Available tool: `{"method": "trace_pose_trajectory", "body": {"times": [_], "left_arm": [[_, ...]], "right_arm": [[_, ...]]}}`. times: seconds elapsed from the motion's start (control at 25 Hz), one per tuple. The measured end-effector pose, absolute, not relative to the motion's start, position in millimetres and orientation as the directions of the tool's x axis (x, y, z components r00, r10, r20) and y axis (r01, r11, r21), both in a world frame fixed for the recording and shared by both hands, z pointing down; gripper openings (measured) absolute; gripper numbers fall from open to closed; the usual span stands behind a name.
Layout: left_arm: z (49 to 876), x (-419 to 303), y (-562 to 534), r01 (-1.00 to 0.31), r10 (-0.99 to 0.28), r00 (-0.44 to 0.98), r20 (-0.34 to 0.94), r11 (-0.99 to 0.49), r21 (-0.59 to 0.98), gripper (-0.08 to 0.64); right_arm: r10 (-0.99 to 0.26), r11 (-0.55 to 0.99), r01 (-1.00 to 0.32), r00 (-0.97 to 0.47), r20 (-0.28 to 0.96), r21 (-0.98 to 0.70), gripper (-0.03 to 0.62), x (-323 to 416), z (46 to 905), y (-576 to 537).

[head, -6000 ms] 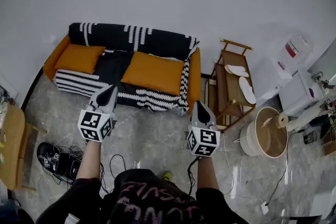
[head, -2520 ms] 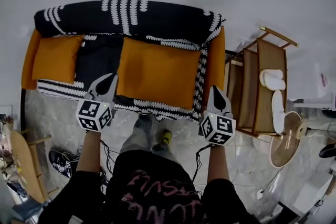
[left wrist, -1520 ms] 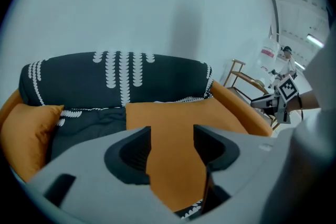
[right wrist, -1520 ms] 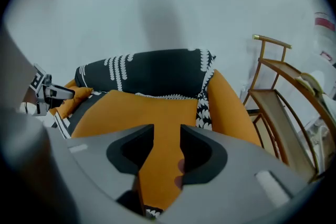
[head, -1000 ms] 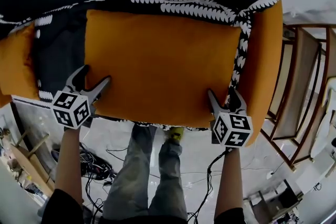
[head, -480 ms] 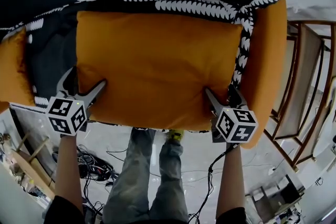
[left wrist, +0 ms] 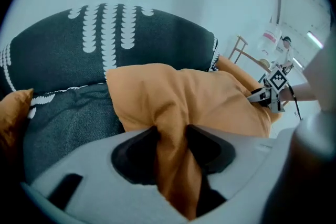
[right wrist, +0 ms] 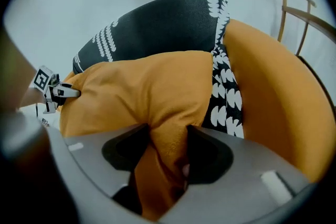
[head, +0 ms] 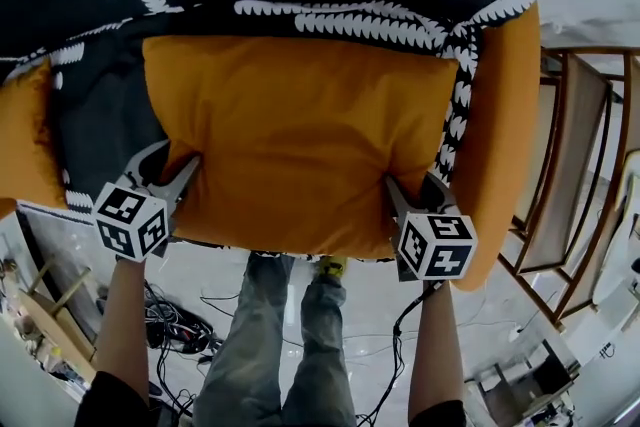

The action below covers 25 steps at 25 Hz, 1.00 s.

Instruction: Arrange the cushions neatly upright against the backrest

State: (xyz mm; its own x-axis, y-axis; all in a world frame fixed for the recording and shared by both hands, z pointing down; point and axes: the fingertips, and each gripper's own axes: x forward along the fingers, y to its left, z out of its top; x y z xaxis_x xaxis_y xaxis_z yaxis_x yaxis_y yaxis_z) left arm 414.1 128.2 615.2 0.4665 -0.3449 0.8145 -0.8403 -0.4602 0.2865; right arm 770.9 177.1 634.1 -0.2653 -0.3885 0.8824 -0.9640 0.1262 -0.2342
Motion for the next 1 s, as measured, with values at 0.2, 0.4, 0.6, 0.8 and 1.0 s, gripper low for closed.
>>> {"method": "trace_pose_trajectory", "body": {"times": [0.2,0.4,0.6,0.8,1.0], "left_arm": [[592,415,135,-0.836,-0.402,0.471,0.785,-0.488,0.252,0.080],[568,413,137,-0.845,-0.452,0.464,0.762,-0.484,0.227,0.052],[537,404,139,-0.855,-0.501,0.470,0.727,-0.464,0.233,0.049],[496,401,118,-0.851,-0.552,0.470,0.689,-0.492,0.186,0.049],[447,399,80,-0.835,-0.620,0.493,0.611,-0.533,0.132,0.049]], "right_arm": [[-0.434,0.180,-0.973,-0.212,0.876,-0.146,0.186,764,608,179],[-0.494,0.234,-0.970,-0.175,0.852,-0.063,0.153,756,574,176],[-0.568,0.251,-0.967,-0.172,0.805,-0.029,0.153,749,537,170],[-0.640,0.246,-0.969,-0.150,0.754,0.016,0.153,747,493,151],[-0.717,0.223,-0.974,-0.131,0.685,0.047,0.155,743,447,123]]}}
